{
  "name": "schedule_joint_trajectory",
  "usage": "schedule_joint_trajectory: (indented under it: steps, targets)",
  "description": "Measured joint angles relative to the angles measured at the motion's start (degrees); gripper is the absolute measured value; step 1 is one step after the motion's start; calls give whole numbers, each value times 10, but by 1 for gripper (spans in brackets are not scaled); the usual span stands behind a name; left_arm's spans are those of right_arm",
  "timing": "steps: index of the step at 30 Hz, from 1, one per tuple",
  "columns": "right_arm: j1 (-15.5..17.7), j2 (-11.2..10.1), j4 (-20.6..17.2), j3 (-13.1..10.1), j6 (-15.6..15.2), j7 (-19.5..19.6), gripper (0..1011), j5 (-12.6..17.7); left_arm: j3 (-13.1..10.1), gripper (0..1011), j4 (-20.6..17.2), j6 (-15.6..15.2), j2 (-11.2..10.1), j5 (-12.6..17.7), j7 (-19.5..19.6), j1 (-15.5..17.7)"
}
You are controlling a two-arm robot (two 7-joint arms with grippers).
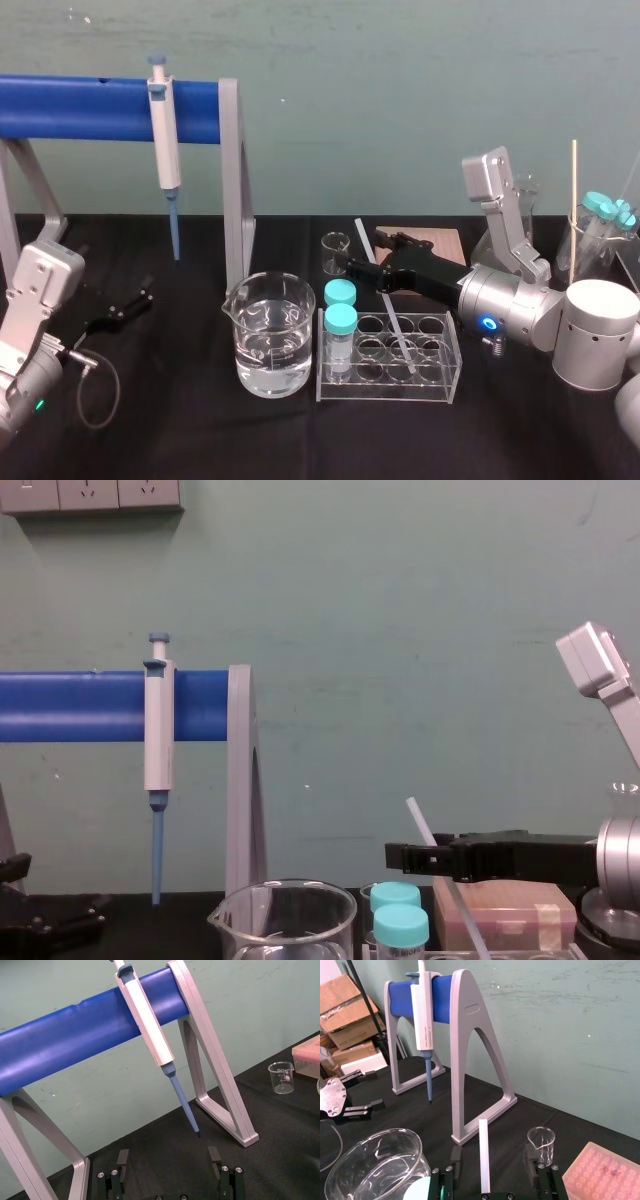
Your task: Pick up the stirring rod with one hand, then place it down.
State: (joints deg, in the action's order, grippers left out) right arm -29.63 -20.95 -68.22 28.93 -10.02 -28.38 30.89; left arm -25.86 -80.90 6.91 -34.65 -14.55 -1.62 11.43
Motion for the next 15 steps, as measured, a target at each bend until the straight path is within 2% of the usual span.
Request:
schedule_joint_trajectory:
  steps: [2,4,6,7,9,11,12,14,15]
  targets:
    - [0,0,0,0,0,0,743,0,0,1000,0,0,0,0,0,0]
    - [0,0,0,0,0,0,708,0,0,1000,0,0,0,0,0,0]
    - [0,0,0,0,0,0,627,0,0,1000,0,0,0,0,0,0]
    - [0,0,0,0,0,0,627,0,0,1000,0,0,0,0,0,0]
    - [0,0,0,0,1,0,526,1,0,1000,0,0,0,0,0,0]
    - [0,0,0,0,1,0,486,1,0,1000,0,0,0,0,0,0]
    - [0,0,0,0,1,0,425,1,0,1000,0,0,0,0,0,0]
    - [0,0,0,0,1,0,392,1,0,1000,0,0,0,0,0,0]
    - [0,0,0,0,1,-1,321,1,0,1000,0,0,0,0,0,0]
